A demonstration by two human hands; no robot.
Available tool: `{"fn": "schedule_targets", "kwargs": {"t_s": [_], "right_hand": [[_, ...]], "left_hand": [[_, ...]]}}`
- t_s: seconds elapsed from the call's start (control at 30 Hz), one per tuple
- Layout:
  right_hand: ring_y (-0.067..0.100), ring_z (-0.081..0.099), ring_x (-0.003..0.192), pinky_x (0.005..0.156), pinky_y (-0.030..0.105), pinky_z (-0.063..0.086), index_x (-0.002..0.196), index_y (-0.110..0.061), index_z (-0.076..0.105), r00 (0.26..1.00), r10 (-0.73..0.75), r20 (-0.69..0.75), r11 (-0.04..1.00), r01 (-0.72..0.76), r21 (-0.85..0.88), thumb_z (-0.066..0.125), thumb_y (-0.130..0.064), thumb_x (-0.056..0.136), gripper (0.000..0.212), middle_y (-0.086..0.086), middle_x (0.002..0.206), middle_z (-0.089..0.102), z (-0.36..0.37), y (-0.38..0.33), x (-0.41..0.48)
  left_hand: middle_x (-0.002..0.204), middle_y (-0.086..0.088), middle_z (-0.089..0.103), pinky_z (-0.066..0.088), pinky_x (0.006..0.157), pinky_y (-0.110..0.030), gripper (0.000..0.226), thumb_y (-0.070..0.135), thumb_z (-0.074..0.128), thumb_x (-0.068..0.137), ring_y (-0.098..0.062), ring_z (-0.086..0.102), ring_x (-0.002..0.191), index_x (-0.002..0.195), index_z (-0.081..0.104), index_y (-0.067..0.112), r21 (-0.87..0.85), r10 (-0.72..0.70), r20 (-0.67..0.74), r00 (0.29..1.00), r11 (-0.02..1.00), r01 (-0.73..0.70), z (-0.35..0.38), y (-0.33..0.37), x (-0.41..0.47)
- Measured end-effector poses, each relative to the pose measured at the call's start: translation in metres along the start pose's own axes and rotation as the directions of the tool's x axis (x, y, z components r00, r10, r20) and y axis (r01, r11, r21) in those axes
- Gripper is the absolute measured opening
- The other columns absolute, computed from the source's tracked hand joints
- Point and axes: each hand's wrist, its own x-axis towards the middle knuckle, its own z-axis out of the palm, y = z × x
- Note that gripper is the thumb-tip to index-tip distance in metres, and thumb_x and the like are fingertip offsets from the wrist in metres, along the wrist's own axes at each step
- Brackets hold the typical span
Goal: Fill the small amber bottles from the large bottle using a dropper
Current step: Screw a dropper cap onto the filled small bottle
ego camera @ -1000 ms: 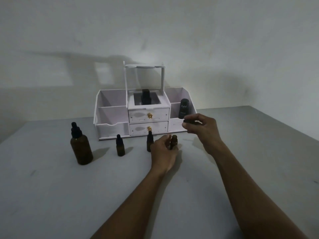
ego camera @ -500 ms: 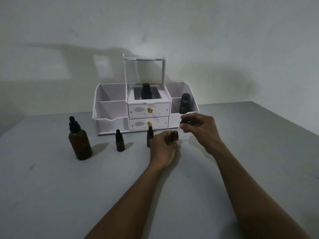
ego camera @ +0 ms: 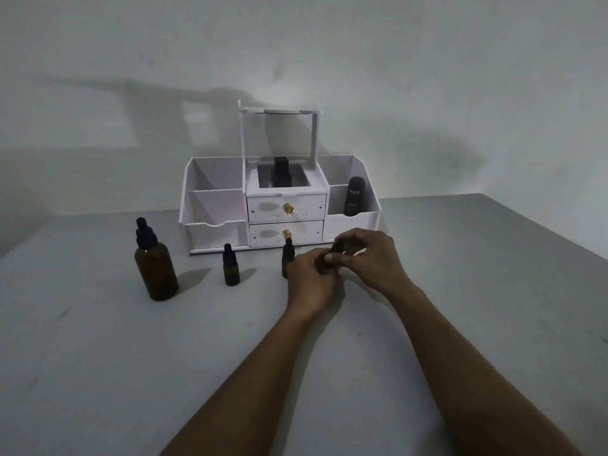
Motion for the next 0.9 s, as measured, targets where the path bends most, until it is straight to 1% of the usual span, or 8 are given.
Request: {"fn": "schedule_targets", "kwargs": {"t_s": [0.07, 0.17, 0.3, 0.4, 0.53, 0.67, 0.8, 0.9], "right_hand": [[0.005, 0.067, 0.087, 0.076, 0.015, 0.054, 0.112, -0.02, 0.073, 0.999, -0.032, -0.008, 0.999, 0.032, 0.008, 0.085, -0.034, 0.072, 0.044, -0.01, 0.1, 0.071, 0.0013, -0.0005, -0.0013], [0.005, 0.068, 0.089, 0.082, 0.022, 0.058, 0.112, -0.019, 0.073, 0.997, -0.075, -0.013, 0.997, 0.075, 0.007, 0.079, -0.018, 0.08, 0.032, -0.004, 0.103, 0.074, 0.0018, -0.0007, -0.0003], [0.004, 0.067, 0.083, 0.08, 0.014, 0.054, 0.11, -0.018, 0.074, 0.997, -0.069, -0.034, 0.998, 0.069, -0.008, 0.078, -0.02, 0.082, 0.029, -0.002, 0.101, 0.075, 0.0041, 0.0016, 0.0028], [0.001, 0.066, 0.076, 0.072, 0.006, 0.052, 0.105, -0.019, 0.075, 0.996, -0.079, -0.05, 0.997, 0.079, -0.009, 0.082, -0.027, 0.078, 0.03, -0.004, 0.094, 0.075, 0.0052, 0.0027, 0.0035], [0.003, 0.067, 0.081, 0.072, 0.01, 0.054, 0.113, -0.023, 0.072, 0.994, -0.066, -0.082, 0.997, 0.069, 0.029, 0.085, -0.036, 0.072, 0.045, -0.009, 0.096, 0.072, 0.0055, 0.001, 0.0017], [0.005, 0.069, 0.087, 0.082, 0.025, 0.06, 0.11, -0.019, 0.075, 0.995, -0.079, -0.063, 0.996, 0.081, 0.021, 0.078, -0.016, 0.081, 0.03, -0.004, 0.101, 0.075, 0.0035, 0.0019, 0.0023], [0.006, 0.069, 0.077, 0.075, 0.017, 0.058, 0.099, -0.018, 0.076, 0.995, -0.047, -0.085, 0.997, 0.052, 0.057, 0.085, -0.025, 0.074, 0.027, -0.005, 0.09, 0.074, 0.0029, 0.003, 0.0016], [0.006, 0.069, 0.083, 0.074, 0.016, 0.057, 0.106, -0.019, 0.074, 0.994, -0.047, -0.097, 0.992, 0.058, 0.114, 0.086, -0.025, 0.072, 0.037, -0.006, 0.094, 0.074, 0.0018, 0.0027, 0.0]], "left_hand": [[0.098, 0.001, 0.074, 0.053, 0.084, -0.021, 0.023, 0.01, 0.065, 0.088, -0.01, 0.068, 0.089, 0.108, 0.072, 0.018, -0.003, -0.027, 0.004, 1.0, 1.0, 0.027, 0.0005, 0.0012, -0.0003], [0.111, 0.001, 0.072, 0.048, 0.094, -0.024, 0.03, 0.009, 0.068, 0.087, -0.011, 0.066, 0.099, 0.116, 0.069, 0.017, -0.004, -0.053, 0.013, 0.999, 0.999, 0.053, 0.0014, 0.0017, 0.0002], [0.111, 0.002, 0.071, 0.042, 0.085, -0.009, 0.031, 0.009, 0.069, 0.086, -0.001, 0.061, 0.091, 0.116, 0.069, 0.018, 0.014, -0.034, 0.012, 0.999, 0.999, 0.034, 0.0015, 0.0014, 0.0001], [0.108, 0.0, 0.073, 0.049, 0.091, -0.02, 0.028, 0.008, 0.069, 0.085, -0.008, 0.066, 0.094, 0.112, 0.071, 0.017, 0.013, -0.034, 0.009, 0.999, 0.999, 0.033, 0.001, 0.0011, 0.0003], [0.106, -0.001, 0.073, 0.052, 0.095, -0.03, 0.027, 0.007, 0.069, 0.085, -0.013, 0.068, 0.097, 0.111, 0.071, 0.016, -0.003, -0.047, 0.003, 0.999, 0.999, 0.047, 0.0001, 0.0021, -0.0002], [0.114, 0.0, 0.071, 0.044, 0.093, -0.019, 0.032, 0.009, 0.069, 0.086, -0.006, 0.063, 0.096, 0.118, 0.068, 0.015, -0.002, -0.046, 0.017, 0.999, 0.999, 0.046, 0.0001, 0.0024, -0.0003], [0.108, 0.0, 0.073, 0.05, 0.095, -0.024, 0.029, 0.007, 0.07, 0.085, -0.005, 0.064, 0.09, 0.112, 0.071, 0.015, 0.008, -0.021, 0.003, 1.0, 1.0, 0.021, -0.0002, 0.0017, -0.0006], [0.11, 0.0, 0.072, 0.048, 0.091, -0.018, 0.028, 0.008, 0.069, 0.086, -0.006, 0.064, 0.092, 0.113, 0.07, 0.016, 0.018, -0.023, 0.004, 1.0, 1.0, 0.023, 0.0009, 0.0026, -0.0012]]}}
